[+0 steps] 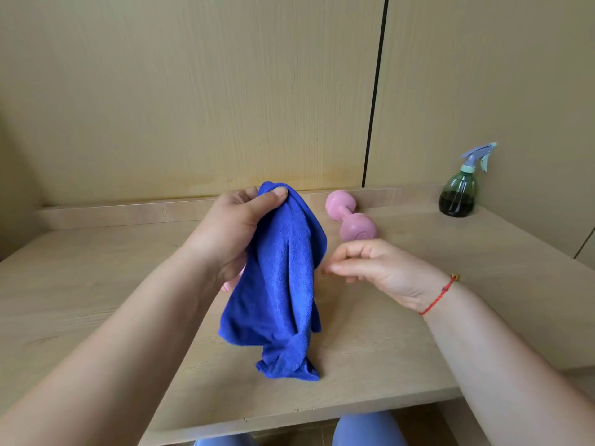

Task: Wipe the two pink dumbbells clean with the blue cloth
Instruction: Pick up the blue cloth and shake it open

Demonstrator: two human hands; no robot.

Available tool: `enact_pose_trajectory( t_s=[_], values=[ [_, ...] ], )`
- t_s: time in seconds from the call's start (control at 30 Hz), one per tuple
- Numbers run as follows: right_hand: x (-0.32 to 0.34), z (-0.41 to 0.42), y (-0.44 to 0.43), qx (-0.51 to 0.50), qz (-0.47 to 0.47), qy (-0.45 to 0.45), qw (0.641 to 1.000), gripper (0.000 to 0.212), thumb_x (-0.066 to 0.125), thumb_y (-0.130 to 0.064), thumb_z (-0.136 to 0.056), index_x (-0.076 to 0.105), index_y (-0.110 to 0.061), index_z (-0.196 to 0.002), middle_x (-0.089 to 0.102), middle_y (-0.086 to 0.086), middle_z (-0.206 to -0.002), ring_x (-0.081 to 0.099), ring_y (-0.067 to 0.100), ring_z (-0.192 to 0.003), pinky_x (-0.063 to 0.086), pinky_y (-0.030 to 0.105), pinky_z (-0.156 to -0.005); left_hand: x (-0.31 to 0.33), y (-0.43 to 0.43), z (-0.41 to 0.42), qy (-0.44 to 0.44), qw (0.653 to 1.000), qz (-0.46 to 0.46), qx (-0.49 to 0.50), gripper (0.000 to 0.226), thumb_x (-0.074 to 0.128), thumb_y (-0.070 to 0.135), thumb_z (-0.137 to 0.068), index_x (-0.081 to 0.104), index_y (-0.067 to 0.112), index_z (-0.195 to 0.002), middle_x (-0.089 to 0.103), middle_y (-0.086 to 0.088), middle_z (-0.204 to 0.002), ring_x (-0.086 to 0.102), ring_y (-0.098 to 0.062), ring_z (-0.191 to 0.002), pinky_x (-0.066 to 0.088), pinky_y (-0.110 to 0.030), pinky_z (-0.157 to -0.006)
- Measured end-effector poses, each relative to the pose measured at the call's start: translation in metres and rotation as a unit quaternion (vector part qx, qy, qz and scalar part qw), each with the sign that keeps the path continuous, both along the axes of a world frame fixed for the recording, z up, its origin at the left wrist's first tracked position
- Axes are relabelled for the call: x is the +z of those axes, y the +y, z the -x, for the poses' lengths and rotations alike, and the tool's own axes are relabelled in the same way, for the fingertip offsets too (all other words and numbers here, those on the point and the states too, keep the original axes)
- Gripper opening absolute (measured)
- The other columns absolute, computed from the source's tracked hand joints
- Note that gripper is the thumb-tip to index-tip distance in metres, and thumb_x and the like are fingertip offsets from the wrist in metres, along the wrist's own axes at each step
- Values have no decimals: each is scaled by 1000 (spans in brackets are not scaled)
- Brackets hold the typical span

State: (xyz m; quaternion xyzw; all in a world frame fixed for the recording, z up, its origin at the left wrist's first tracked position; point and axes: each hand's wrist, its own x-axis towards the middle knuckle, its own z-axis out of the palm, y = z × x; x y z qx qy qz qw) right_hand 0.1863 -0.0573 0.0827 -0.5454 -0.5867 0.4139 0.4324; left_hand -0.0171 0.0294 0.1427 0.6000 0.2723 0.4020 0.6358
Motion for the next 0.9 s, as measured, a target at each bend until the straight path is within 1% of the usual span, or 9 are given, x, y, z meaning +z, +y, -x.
enact_pose_trajectory(
  t_s=[0.2,0.4,0.47,0.57,0.63,0.7,0.77,0.83,0.9],
  values=[
    [22,11,6,66,-15,120,990,54,60,-15,-87,47,-15,-140,61,8,-134,53,20,-129,40,35,-106,18,2,3,-8,1000,-22,-8,17,59,19,-96,64,7,-86,71,-8,-81,69,-19,-76,57,-29,-72],
    [45,23,15,-52,-75,214,973,78,61,-1,-78,31,-9,-149,51,16,-139,65,25,-93,55,35,-79,39,4,15,10,998,-50,-35,22,59,25,-94,66,10,-81,72,-5,-79,69,-19,-75,56,-27,-69],
    [60,17,11,-88,-94,237,963,76,58,4,-85,26,-13,-152,58,21,-124,65,25,-87,58,32,-72,42,9,22,37,998,-56,10,19,62,26,-95,67,8,-91,73,-3,-86,70,-18,-85,56,-26,-72],
    [73,10,5,-82,-129,211,966,69,48,4,-94,20,-19,-153,62,24,-110,66,27,-96,55,39,-83,38,24,36,205,962,-137,120,54,71,38,-87,56,12,-132,70,-1,-110,66,-18,-106,51,-29,-90],
    [75,6,5,-77,-146,178,970,69,49,1,-97,20,-27,-153,64,26,-106,66,28,-97,53,39,-82,33,28,44,270,935,-180,143,67,73,41,-85,46,19,-142,69,3,-108,67,-12,-101,50,-26,-88],
    [72,3,7,-84,-159,133,975,63,49,-2,-98,28,-32,-150,70,20,-97,68,25,-88,55,33,-77,26,29,48,233,957,-155,78,58,73,32,-86,50,21,-139,72,2,-104,70,-9,-96,52,-23,-87],
    [66,0,11,-85,-152,85,981,53,52,-7,-98,44,-35,-142,72,16,-97,68,23,-88,54,38,-87,20,31,52,150,984,-96,24,46,69,21,-89,57,20,-133,74,-2,-104,71,-13,-97,52,-27,-91],
    [57,1,15,-85,-126,32,988,38,63,-24,-93,59,-37,-128,69,15,-114,67,22,-102,45,47,-106,16,32,53,78,995,-70,1,29,64,14,-92,66,19,-121,73,-6,-95,67,-18,-89,54,-24,-83],
    [52,2,15,-65,-72,-37,995,49,74,-49,-76,65,-35,-121,60,6,-132,60,14,-117,39,41,-112,14,31,51,50,996,-73,3,19,60,11,-94,71,16,-109,68,-5,-88,62,-18,-83,53,-21,-75]
  ],
)
